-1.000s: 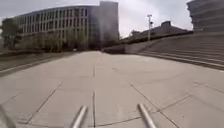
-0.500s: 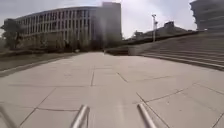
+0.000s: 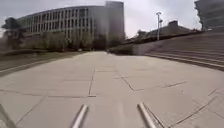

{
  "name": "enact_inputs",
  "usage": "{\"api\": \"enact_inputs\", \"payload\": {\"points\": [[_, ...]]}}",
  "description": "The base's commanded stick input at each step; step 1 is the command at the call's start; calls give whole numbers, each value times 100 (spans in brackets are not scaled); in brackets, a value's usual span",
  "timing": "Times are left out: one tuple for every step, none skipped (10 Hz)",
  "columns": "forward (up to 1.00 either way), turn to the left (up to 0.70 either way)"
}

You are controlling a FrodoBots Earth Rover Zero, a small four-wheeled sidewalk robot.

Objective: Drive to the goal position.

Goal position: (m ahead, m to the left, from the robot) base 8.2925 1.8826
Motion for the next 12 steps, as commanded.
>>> {"api": "enact_inputs", "payload": {"points": [[100, 0], [100, 0], [100, 0], [100, 0], [100, 0], [100, 0], [100, 0], [100, 0], [100, 0], [100, 0], [100, 0], [100, 0]]}}
